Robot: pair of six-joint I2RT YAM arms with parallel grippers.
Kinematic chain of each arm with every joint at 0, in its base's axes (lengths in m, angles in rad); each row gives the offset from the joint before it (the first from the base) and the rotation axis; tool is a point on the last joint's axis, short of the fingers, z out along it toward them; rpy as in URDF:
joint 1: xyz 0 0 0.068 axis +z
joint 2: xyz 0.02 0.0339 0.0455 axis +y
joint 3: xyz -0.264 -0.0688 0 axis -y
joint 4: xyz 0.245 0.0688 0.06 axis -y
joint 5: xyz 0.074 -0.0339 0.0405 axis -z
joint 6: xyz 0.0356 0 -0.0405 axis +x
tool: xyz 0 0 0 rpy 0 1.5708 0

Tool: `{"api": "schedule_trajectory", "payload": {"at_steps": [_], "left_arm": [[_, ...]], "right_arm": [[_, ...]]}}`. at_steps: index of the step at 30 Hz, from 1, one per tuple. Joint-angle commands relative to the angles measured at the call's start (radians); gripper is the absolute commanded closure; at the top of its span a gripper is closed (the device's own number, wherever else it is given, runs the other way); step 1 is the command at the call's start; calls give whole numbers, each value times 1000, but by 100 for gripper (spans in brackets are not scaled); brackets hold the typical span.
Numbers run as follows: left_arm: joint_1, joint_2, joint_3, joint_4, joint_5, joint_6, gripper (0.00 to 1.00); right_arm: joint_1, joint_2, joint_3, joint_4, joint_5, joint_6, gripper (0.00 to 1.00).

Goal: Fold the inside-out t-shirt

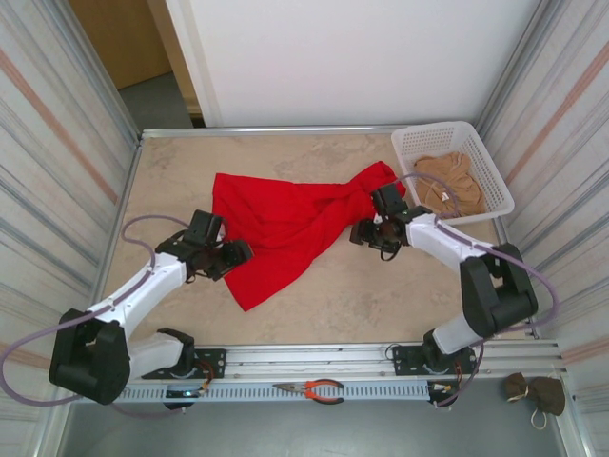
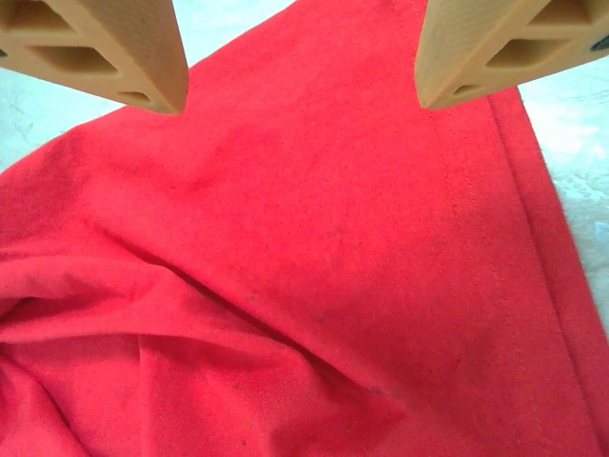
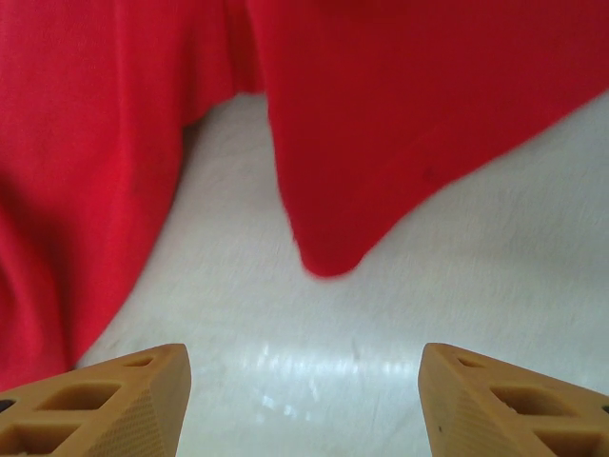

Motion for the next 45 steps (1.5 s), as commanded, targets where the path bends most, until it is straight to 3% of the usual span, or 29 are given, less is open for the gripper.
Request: {"api": "schedule_trajectory", "payload": {"at_steps": [1, 3, 5, 8, 9, 16, 21, 25, 31, 41, 45], "left_arm": [[-7, -21, -5, -31, -28, -16, 35], [-7, -24, -4, -32, -27, -15, 35], [-6, -25, -2, -30, -26, -16, 35], [-5, -24, 7, -39, -28, -11, 35], [-4, -24, 12, -45, -26, -6, 35], [37, -74, 38, -131, -39, 31, 34], [40, -83, 16, -120, -4, 34, 34], [18, -62, -7, -103, 9, 23, 34], [-82, -52, -53, -40, 13, -51, 38], [-430, -82, -133, -35, -158, -312, 42], [-523, -43, -160, 7, -195, -386, 41]], "right_arm": [[2, 103, 79, -2, 67, -47, 37], [2, 159, 109, 2, 69, -52, 39], [-3, 208, 132, 4, 66, -61, 48], [-31, 220, 144, -19, 53, -88, 96], [-47, 190, 134, -29, 43, -95, 100], [-164, -308, 42, -224, -4, -113, 100], [-190, -514, -51, -339, -20, -94, 100], [-193, -586, -162, -336, -34, -39, 100], [-198, -607, -292, -281, -38, -5, 100], [-204, -567, -268, -257, -35, -18, 100], [-204, -565, -266, -251, -40, -18, 100]]}}
